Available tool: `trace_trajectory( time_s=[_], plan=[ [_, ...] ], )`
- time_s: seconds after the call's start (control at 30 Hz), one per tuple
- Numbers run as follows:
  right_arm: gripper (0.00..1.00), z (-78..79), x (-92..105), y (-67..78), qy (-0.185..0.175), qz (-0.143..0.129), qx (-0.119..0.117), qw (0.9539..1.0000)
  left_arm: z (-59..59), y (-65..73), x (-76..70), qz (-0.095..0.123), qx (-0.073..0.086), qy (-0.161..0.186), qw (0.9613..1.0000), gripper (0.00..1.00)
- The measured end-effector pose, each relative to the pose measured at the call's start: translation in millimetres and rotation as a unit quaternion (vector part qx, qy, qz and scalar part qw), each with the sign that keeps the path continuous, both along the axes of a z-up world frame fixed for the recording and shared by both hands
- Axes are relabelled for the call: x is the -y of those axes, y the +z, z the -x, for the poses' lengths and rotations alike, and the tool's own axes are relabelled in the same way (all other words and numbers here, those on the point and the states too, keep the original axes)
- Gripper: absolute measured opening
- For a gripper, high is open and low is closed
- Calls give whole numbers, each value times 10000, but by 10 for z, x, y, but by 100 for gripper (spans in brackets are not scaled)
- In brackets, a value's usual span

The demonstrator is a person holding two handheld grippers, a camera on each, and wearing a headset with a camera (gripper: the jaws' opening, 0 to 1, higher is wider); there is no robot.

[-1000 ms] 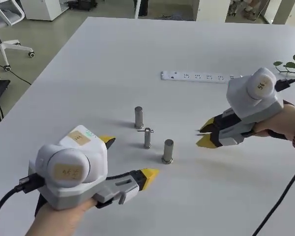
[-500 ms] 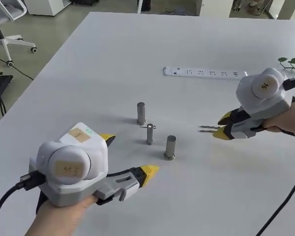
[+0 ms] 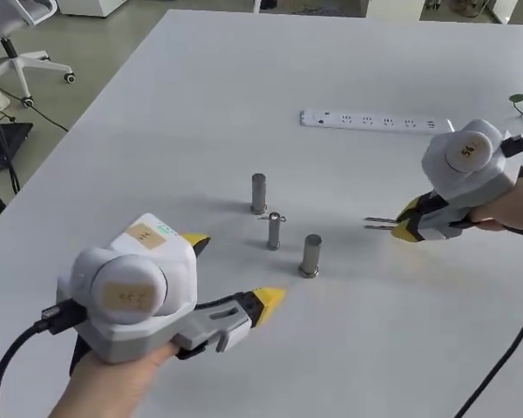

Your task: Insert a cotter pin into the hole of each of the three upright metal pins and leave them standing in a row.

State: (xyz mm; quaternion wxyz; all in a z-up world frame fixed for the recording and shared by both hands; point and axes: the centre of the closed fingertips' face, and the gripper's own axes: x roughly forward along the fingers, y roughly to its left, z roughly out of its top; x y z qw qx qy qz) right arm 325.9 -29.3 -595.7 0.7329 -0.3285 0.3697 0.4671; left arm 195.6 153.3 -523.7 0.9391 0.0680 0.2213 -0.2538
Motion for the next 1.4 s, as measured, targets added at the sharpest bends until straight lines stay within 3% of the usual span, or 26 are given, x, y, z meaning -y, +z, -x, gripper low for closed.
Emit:
trace_trajectory(
  time_s=[0.43, 0.47, 0.73, 1.07, 1.27, 1.4],
  plan=[
    [6, -35, -27, -103, 267, 321, -67, 9991, -5, -29, -16, 63, -52, 38, 10000, 63],
    [6, -43, -50, -93, 284, 253, -54, 9993, -7, -31, -15, 66, -59, 40, 10000, 63],
    [0, -23, -47, -98, 336, 325, -352, 9983, -16, -46, -7, 67, -59, 33, 10000, 62],
    [0, -43, -39, -111, 309, 465, -499, 9972, -12, -21, 2, 71, -5, 8, 10000, 62],
    [0, -32, -52, -124, 615, 747, -377, 9946, 1, -6, 0, 81, -7, -11, 10000, 61],
    [0, -32, -51, -122, 679, 820, -274, 9939, 8, -24, -17, 92, -92, -6, 9999, 60]
  ],
)
